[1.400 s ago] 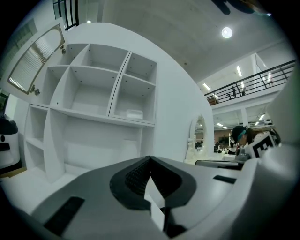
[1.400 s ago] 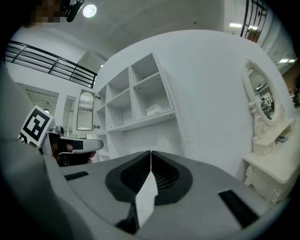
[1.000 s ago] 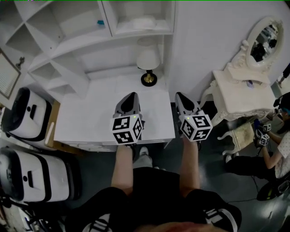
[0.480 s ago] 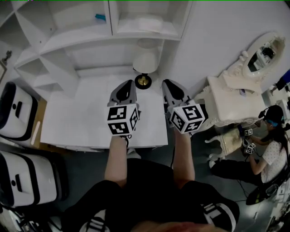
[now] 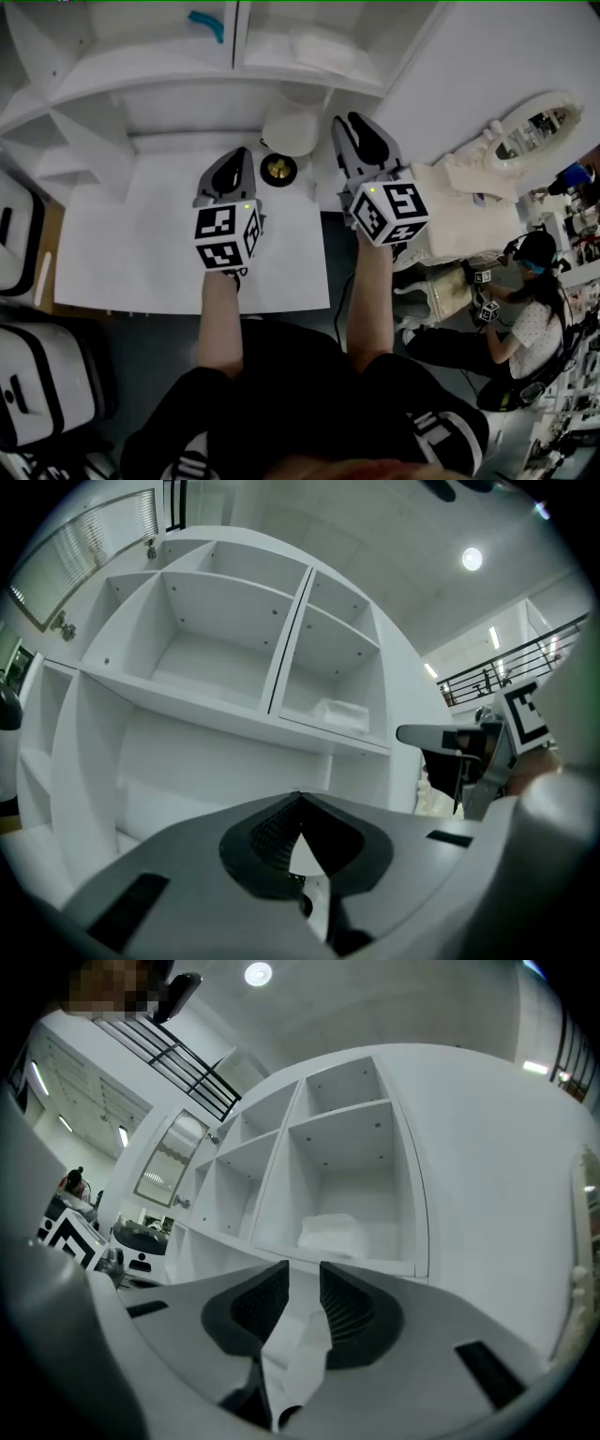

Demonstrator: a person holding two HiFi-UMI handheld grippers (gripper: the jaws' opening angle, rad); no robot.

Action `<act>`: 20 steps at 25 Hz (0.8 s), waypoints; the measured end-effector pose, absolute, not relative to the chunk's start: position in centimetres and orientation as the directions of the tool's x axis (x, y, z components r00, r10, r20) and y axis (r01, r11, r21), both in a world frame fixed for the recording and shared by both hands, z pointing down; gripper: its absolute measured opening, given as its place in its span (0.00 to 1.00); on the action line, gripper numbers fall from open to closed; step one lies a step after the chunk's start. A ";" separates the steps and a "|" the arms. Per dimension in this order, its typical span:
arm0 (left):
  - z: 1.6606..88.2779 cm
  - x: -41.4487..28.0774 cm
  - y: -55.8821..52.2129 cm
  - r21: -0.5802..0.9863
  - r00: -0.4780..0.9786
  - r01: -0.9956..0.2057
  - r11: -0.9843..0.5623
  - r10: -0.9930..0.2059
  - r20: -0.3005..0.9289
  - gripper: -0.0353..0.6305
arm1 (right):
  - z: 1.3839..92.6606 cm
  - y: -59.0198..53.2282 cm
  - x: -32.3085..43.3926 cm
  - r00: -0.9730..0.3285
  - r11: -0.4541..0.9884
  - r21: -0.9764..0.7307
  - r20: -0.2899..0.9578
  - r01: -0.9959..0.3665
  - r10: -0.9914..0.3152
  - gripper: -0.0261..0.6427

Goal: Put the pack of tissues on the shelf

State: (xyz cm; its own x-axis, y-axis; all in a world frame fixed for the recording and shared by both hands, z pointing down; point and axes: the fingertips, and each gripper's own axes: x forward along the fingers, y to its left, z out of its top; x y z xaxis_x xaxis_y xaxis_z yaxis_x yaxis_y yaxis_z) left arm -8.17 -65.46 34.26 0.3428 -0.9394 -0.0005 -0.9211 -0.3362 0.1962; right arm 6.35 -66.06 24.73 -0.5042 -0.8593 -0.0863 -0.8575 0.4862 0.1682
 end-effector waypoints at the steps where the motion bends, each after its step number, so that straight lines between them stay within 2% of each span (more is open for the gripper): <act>1: 34.0 -8.5 -65.9 0.199 0.341 -0.921 -0.335 -0.940 -0.007 0.07 | 24.1 -66.5 6.3 -0.496 0.475 0.179 -0.096 -0.861 -0.863 0.19; 11: 32.4 -11.2 -69.5 0.203 0.343 -0.916 -0.346 -0.938 -0.049 0.07 | 19.0 -71.4 6.7 -0.398 0.354 0.241 -0.167 -0.904 -0.902 0.19; 20: 32.6 -12.4 -70.8 0.222 0.356 -0.907 -0.357 -0.933 -0.044 0.07 | 18.6 -74.9 6.9 -0.315 0.277 0.237 -0.145 -0.931 -0.938 0.19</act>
